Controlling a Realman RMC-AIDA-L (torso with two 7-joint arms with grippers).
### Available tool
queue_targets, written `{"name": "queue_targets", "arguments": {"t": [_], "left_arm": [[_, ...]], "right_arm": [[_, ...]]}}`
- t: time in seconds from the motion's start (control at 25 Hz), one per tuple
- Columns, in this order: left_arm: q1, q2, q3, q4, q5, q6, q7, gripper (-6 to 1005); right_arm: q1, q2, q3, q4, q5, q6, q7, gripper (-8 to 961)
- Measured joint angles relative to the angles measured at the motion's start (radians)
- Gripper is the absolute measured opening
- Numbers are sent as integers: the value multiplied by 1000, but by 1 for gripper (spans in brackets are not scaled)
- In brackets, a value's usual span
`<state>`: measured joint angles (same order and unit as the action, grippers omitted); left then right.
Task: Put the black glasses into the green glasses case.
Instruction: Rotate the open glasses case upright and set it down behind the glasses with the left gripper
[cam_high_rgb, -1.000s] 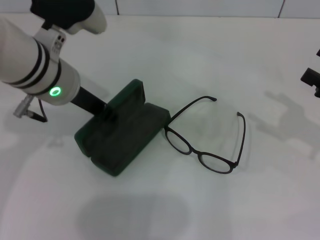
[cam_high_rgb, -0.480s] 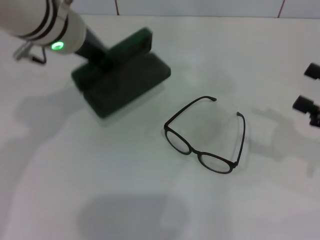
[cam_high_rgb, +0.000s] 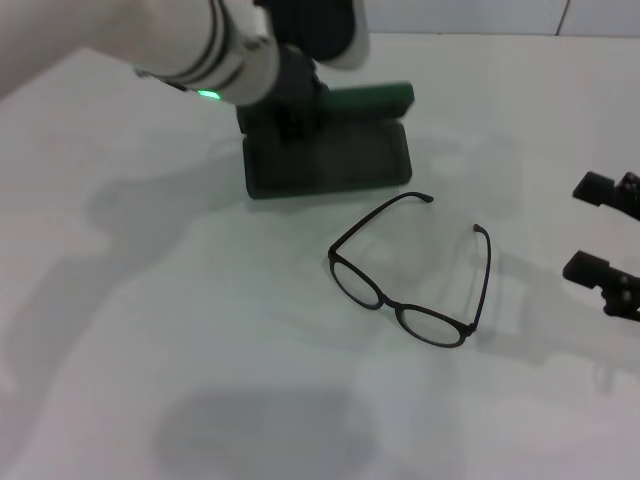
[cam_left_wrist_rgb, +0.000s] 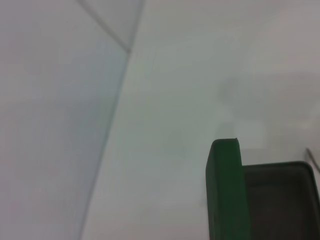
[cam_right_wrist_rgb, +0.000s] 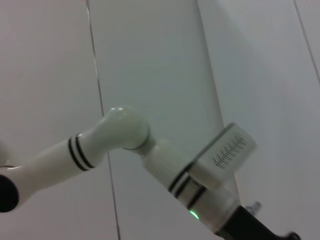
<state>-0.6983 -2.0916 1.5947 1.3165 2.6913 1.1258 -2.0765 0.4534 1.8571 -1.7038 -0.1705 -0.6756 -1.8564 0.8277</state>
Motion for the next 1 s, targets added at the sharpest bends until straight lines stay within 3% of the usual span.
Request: {"name": "queue_targets", "arguments": {"t": [0.28, 1.0], "left_arm": [[-59, -1, 57, -142, -23, -72, 14, 200], [-60, -7, 152, -196, -73, -149, -10, 199]], "right_arm": [[-6, 11, 1, -1, -15, -2, 0, 840], [-11, 11, 4, -1, -16, -4, 0, 839]]}}
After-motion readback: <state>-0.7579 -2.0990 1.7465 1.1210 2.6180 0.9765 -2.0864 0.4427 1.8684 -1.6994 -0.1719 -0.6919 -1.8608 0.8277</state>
